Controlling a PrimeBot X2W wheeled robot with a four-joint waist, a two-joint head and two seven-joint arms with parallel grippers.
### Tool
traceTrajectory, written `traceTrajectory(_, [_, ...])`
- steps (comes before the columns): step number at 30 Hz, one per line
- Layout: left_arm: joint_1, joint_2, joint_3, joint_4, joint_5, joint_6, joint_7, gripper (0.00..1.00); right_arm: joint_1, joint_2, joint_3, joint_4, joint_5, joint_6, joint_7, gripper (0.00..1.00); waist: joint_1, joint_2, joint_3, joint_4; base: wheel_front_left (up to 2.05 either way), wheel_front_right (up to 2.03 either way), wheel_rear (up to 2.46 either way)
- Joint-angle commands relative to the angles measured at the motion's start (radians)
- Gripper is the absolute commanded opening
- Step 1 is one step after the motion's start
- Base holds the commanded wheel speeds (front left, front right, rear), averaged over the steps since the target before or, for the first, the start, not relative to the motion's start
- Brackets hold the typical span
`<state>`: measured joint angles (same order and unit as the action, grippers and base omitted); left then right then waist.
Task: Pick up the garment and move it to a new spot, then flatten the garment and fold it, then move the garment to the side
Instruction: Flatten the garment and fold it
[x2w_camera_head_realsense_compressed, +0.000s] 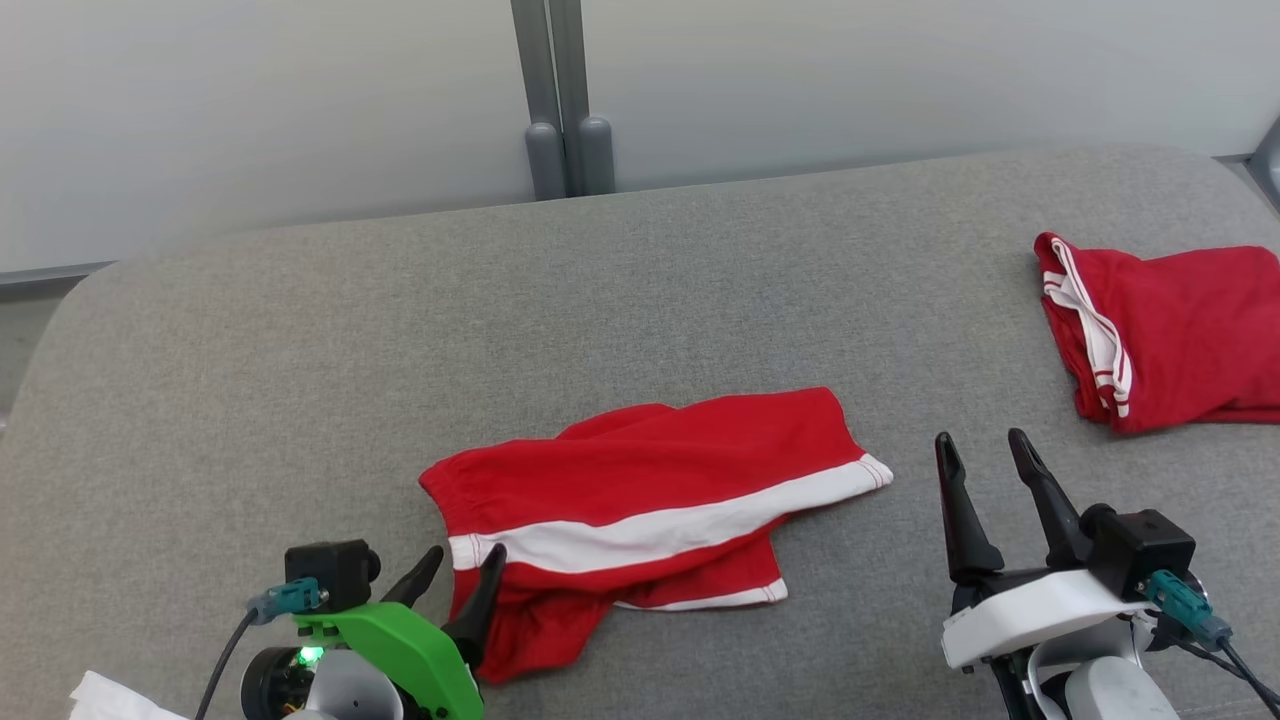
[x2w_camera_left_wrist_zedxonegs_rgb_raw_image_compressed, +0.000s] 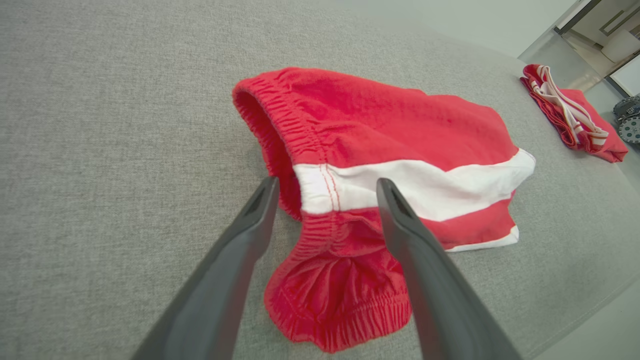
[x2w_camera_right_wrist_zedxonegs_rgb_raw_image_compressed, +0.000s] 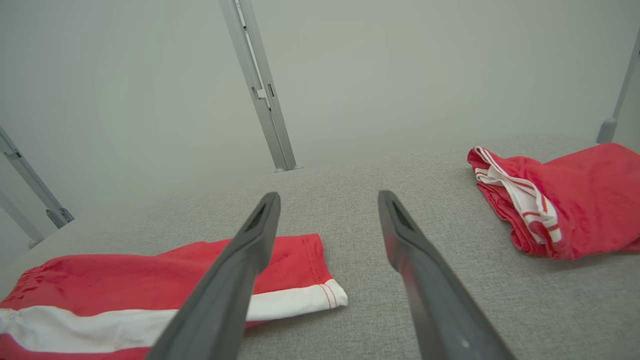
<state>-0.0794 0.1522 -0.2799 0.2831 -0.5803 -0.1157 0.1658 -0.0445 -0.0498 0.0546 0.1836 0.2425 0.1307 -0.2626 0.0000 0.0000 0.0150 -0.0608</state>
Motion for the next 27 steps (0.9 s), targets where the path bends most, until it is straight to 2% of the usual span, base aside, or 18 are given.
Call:
traceTrajectory(1, [-0.02,0.004,0.003,0.007,-0.012,-0.005,0.003,1.0,-0.01,-0.002,-0.002,-0.003,-0.004,0.0,-0.003,1.0,0.0,0.0,0.004,-0.003,0.0,0.0,0.0])
traceTrajectory(6, [-0.038,-0.001,0.0,0.032,-0.022,-0.004,0.011,0.89,-0.016,-0.002,-0.003,0.0,-0.002,0.0,-0.003,1.0,0.0,0.0,0.007,-0.009,0.0,0.0,0.0])
traceTrajectory(7, [-0.042,-0.002,0.0,0.037,-0.018,-0.004,0.012,0.82,-0.017,-0.002,-0.003,-0.001,-0.002,0.0,-0.003,1.0,0.0,0.0,0.007,-0.01,0.0,0.0,0.0])
traceTrajectory(8, [-0.045,-0.002,-0.001,0.04,-0.017,-0.003,0.012,0.7,-0.017,-0.002,-0.004,-0.001,-0.001,0.0,-0.003,1.0,0.0,0.0,0.008,-0.011,0.0,0.0,0.0])
traceTrajectory(9, [-0.05,-0.004,-0.002,0.043,-0.019,-0.003,0.011,0.51,-0.017,-0.002,-0.005,-0.003,-0.001,0.0,-0.003,1.0,0.0,0.0,0.008,-0.012,0.0,0.0,0.0])
traceTrajectory(10, [-0.052,-0.005,-0.002,0.046,-0.02,-0.003,0.009,0.43,-0.016,-0.002,-0.006,-0.004,0.0,0.0,-0.003,1.0,0.0,0.0,0.009,-0.013,0.0,0.0,0.0])
traceTrajectory(13, [-0.058,-0.005,-0.004,0.05,-0.021,-0.004,0.0,0.0,-0.016,-0.002,-0.012,-0.005,-0.001,0.0,-0.003,1.0,0.0,0.0,0.011,-0.014,0.0,0.0,0.0])
traceTrajectory(18, [-0.05,-0.001,0.004,0.038,-0.024,-0.002,-0.025,0.0,-0.007,-0.001,-0.019,0.038,-0.022,0.0,-0.003,1.0,0.0,0.0,0.015,-0.009,0.0,0.0,0.0])
traceTrajectory(27, [-0.008,0.02,0.027,-0.006,-0.04,0.015,-0.043,0.0,-0.088,-0.002,-0.046,0.235,-0.102,0.0,0.01,1.0,0.0,0.0,0.033,0.017,0.0,0.0,0.0])
